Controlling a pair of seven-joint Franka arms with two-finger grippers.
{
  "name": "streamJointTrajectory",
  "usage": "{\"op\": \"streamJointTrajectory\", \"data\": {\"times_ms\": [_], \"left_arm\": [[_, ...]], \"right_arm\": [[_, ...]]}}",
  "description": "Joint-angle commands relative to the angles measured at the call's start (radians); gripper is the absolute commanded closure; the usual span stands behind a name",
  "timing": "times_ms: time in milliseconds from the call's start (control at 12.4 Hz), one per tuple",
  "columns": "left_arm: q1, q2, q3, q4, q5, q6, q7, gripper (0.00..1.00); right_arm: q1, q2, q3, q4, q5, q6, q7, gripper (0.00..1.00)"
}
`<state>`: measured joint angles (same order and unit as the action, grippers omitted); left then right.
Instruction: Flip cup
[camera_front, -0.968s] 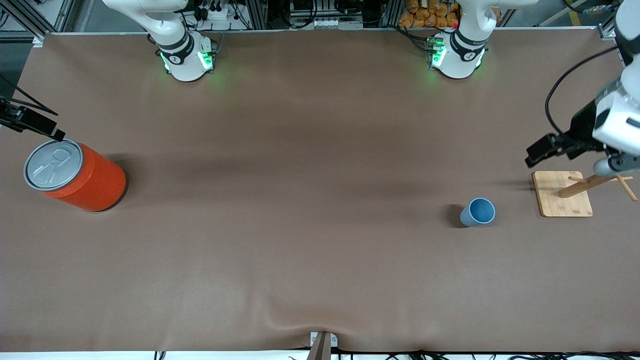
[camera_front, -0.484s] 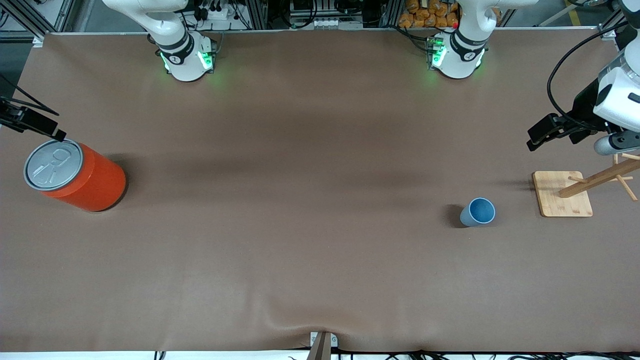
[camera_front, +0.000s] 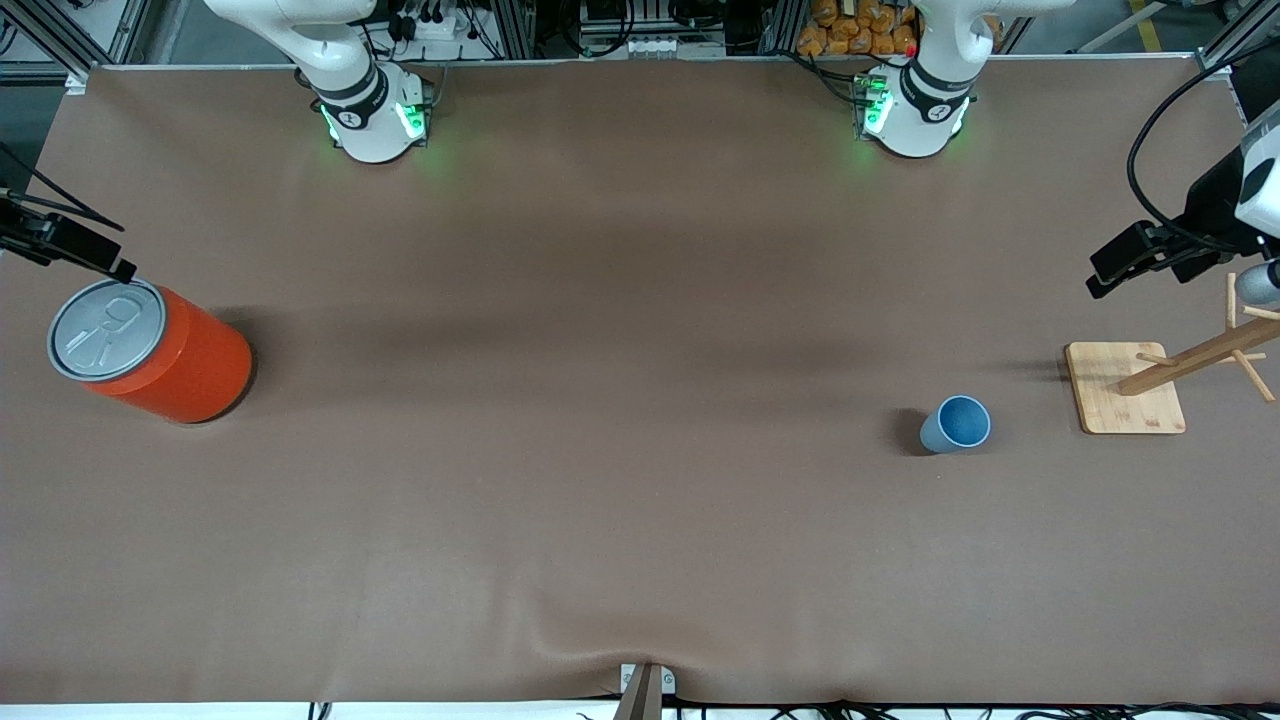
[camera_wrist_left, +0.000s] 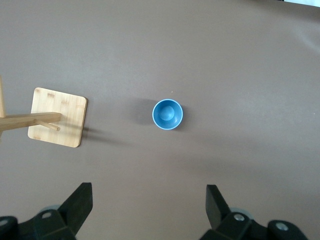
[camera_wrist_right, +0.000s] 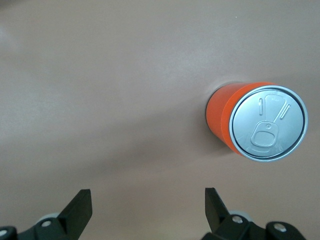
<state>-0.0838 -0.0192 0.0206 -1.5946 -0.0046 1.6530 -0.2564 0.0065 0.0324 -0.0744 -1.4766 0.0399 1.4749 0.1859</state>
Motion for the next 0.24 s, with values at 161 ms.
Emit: {"op": "streamJointTrajectory", "data": {"times_ms": [161], "left_arm": [[0.001,-0.008,-0.001,0.034,0.015,-0.059,0.008,0.00]], "right_arm": [[0.006,0.001,-0.002,0.015,-0.018,-0.007,0.010,0.00]]}}
